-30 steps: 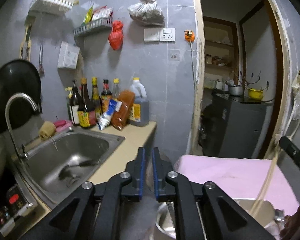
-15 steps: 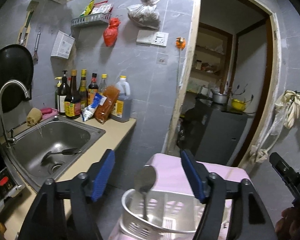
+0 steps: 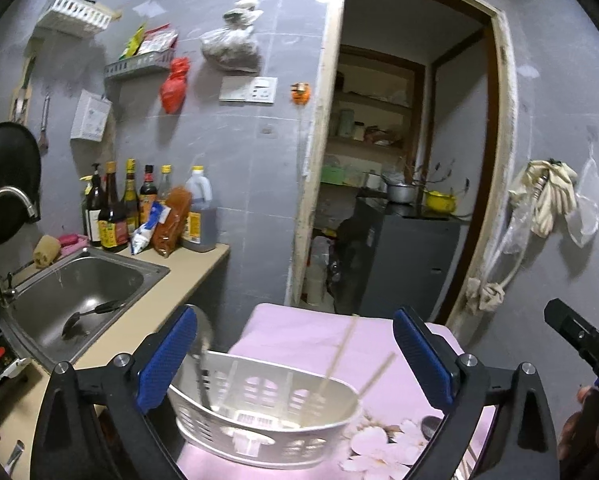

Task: Organize utensils
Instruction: 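Withdraw the right tool from the holder back over the table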

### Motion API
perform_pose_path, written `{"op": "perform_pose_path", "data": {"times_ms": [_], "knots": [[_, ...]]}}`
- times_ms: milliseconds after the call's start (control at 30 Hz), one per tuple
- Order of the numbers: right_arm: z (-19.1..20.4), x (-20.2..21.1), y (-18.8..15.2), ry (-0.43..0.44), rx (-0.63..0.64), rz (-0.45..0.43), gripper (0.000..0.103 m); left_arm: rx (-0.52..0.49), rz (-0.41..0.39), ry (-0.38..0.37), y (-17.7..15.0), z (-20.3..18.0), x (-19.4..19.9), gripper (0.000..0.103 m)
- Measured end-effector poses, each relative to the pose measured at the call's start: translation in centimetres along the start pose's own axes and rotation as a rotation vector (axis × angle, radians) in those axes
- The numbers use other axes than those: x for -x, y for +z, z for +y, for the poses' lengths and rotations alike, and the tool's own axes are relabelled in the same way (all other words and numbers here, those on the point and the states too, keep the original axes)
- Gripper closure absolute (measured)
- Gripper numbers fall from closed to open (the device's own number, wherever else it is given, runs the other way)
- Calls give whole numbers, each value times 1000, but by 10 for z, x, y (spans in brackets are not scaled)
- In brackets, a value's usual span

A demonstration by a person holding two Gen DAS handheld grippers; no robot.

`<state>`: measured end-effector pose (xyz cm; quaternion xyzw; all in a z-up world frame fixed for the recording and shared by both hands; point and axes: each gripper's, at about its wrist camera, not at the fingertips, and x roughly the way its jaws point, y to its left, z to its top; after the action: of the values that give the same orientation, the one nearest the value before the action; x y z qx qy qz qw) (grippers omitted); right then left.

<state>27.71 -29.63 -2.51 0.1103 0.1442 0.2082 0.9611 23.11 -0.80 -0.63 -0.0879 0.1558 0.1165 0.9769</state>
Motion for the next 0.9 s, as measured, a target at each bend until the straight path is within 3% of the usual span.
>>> {"op": "perform_pose_path", "data": {"times_ms": [233, 400, 733, 900], "knots": [[-33, 16, 2, -69, 31, 6, 2, -17, 17, -32, -13, -35, 5, 3], [-62, 18, -4, -120, 31, 34, 2, -52, 73, -60, -33, -58, -2, 3], [-118, 5, -47, -179, 1, 170, 2, -70, 185, -106, -85, -95, -32, 3], [-140, -11, -81, -182, -40, 272, 2, -87, 290, -151, -115, -108, -54, 3]]}}
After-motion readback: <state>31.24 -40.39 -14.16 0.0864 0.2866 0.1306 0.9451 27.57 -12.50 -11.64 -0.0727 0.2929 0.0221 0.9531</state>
